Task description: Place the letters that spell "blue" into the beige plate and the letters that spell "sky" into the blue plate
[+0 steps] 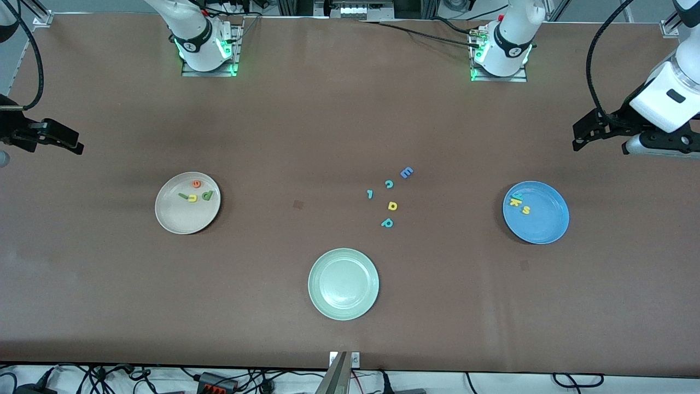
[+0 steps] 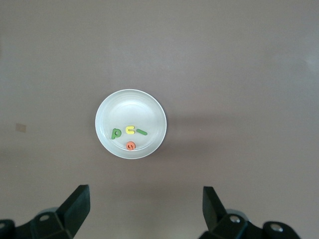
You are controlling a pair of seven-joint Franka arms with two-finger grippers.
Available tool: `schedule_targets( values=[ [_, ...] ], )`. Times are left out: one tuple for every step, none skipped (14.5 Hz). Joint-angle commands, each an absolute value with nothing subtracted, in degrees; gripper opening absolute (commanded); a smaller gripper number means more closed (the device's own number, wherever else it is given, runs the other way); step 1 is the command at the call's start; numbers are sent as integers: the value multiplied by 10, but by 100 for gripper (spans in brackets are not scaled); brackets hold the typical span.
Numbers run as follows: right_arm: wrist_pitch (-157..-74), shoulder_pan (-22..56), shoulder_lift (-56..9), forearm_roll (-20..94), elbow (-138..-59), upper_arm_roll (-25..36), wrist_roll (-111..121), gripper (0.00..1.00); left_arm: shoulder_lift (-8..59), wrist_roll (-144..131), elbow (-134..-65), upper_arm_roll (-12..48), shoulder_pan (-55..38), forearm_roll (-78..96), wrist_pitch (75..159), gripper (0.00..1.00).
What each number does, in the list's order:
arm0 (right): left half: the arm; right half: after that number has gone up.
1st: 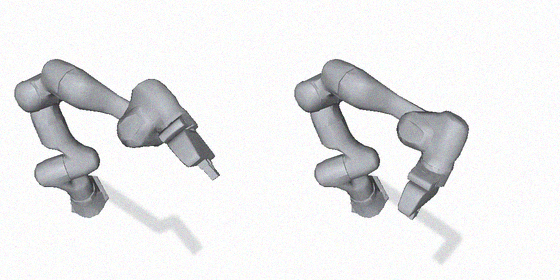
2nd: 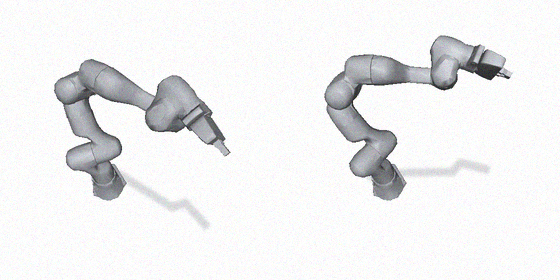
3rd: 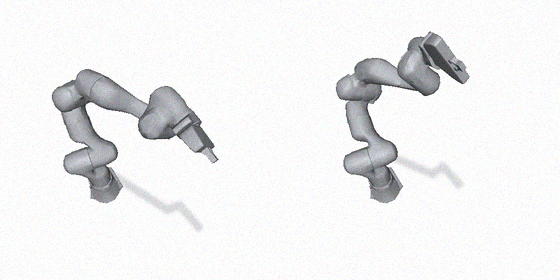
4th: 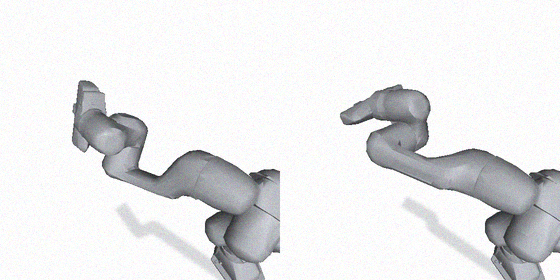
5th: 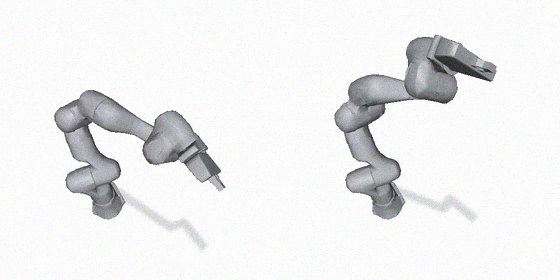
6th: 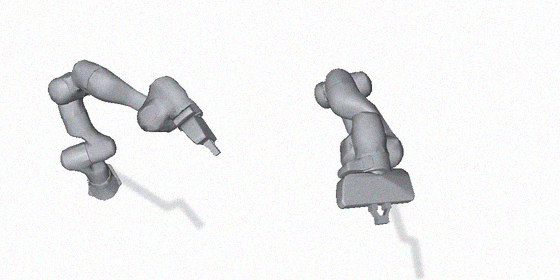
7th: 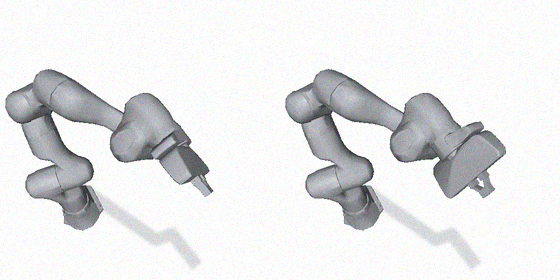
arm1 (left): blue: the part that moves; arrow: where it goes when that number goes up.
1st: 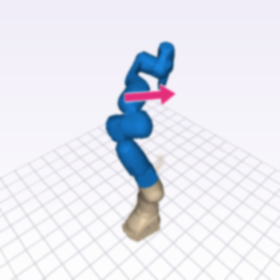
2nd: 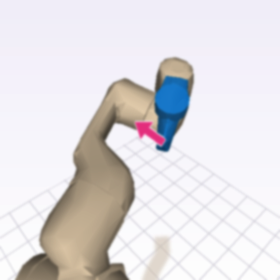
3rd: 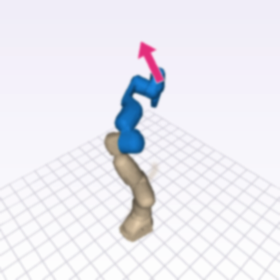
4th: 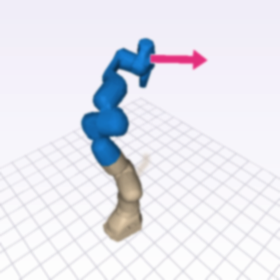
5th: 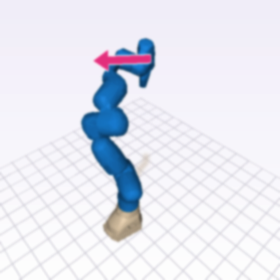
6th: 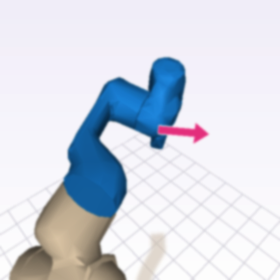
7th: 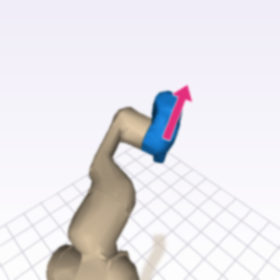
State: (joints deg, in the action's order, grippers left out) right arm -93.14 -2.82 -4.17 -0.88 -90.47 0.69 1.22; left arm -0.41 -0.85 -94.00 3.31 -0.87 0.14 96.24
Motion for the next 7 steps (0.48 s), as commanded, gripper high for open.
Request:
schedule_targets(
  values=[
    [-952,-31,-26,-18,-935,3,10,100,-11,-1,-937,33,-9,12,959,100],
    [-952,-32,-25,-18,-936,4,10,100,-11,-1,-937,33,-9,12,959,100],
    [-952,-33,-25,-18,-937,4,10,100,-11,-1,-937,33,-9,12,959,100],
    [-953,-34,-25,-18,-936,4,10,100,-11,-1,-936,33,-10,12,959,100],
    [-952,-33,-25,-18,-936,4,10,100,-11,-1,-937,33,-10,12,959,100],
    [-951,-34,-25,-18,-936,4,10,100,-11,-1,-937,33,-9,12,959,100],
    [-950,-34,-25,-18,-936,4,10,100,-11,-1,-937,33,-10,12,959,100]
  ],
)
